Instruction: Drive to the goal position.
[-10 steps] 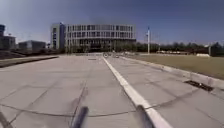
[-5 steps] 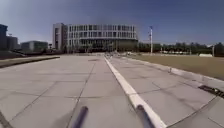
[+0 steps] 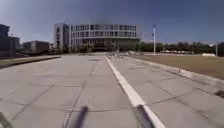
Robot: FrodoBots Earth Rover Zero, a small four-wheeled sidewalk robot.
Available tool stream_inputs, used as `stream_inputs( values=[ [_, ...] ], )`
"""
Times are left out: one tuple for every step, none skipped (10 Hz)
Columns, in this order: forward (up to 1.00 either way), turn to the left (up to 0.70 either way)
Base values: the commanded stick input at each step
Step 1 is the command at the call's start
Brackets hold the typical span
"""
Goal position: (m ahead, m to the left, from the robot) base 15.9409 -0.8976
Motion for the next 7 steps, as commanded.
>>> stream_inputs(
  values=[
    [0.70, 0.00],
    [0.70, 0.00],
    [0.70, 0.00],
    [0.70, 0.00],
    [0.70, 0.00],
    [0.70, 0.00],
    [0.70, 0.00]
  ],
)
